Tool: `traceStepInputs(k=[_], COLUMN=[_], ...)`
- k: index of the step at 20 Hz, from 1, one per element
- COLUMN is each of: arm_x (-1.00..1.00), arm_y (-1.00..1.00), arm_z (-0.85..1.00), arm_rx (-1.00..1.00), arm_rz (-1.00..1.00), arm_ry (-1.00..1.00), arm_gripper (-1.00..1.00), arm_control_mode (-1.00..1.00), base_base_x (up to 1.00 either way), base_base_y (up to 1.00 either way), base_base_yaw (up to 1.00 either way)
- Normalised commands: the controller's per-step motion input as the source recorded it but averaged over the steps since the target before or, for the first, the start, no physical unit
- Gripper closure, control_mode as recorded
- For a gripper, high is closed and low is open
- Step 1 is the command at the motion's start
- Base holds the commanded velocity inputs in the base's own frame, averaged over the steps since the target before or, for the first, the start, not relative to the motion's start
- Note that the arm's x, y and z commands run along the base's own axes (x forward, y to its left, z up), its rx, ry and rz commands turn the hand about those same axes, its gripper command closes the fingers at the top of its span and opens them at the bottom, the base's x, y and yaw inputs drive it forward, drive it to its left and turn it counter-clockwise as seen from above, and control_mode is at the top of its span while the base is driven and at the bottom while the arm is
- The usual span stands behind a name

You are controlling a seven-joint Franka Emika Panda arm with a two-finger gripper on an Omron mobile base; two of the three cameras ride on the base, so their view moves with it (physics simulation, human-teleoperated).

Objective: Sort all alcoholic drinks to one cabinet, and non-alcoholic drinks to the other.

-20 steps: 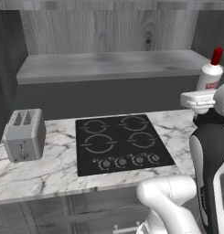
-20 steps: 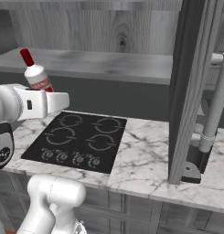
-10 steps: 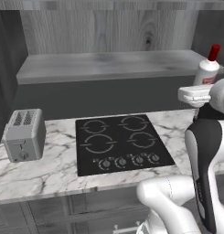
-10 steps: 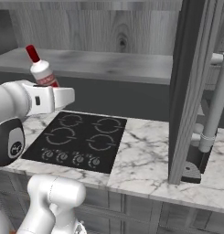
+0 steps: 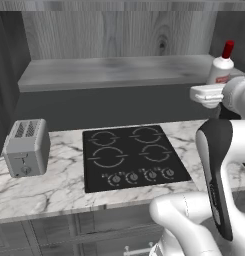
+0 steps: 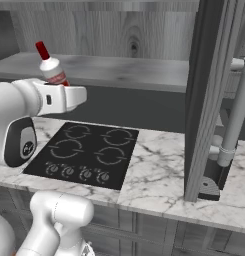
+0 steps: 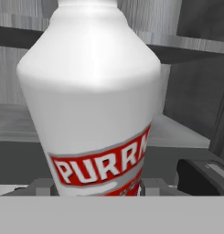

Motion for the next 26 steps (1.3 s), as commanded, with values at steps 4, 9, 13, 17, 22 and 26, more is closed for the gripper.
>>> traceStepInputs(k=[4,9,13,17,22,26], arm_x=[0.31,0.34,0.33,0.34,0.36,0.35], arm_y=[-0.06,-0.08,-0.08,-0.07,-0.07,-0.06], arm_z=[0.07,0.00,0.00,0.00,0.00,0.00], arm_rx=[0.00,0.00,0.00,0.00,0.00,0.00], arm_rz=[0.00,0.00,0.00,0.00,0.00,0.00], arm_ry=[0.00,0.00,0.00,0.00,0.00,0.00], arm_gripper=[1.00,1.00,1.00,1.00,1.00,1.00], arm_control_mode=[-1.00,-1.00,-1.00,-1.00,-1.00,-1.00], base_base_x=[0.00,0.00,0.00,0.00,0.00,0.00], base_base_y=[0.00,0.00,0.00,0.00,0.00,0.00], base_base_yaw=[0.00,0.00,0.00,0.00,0.00,0.00])
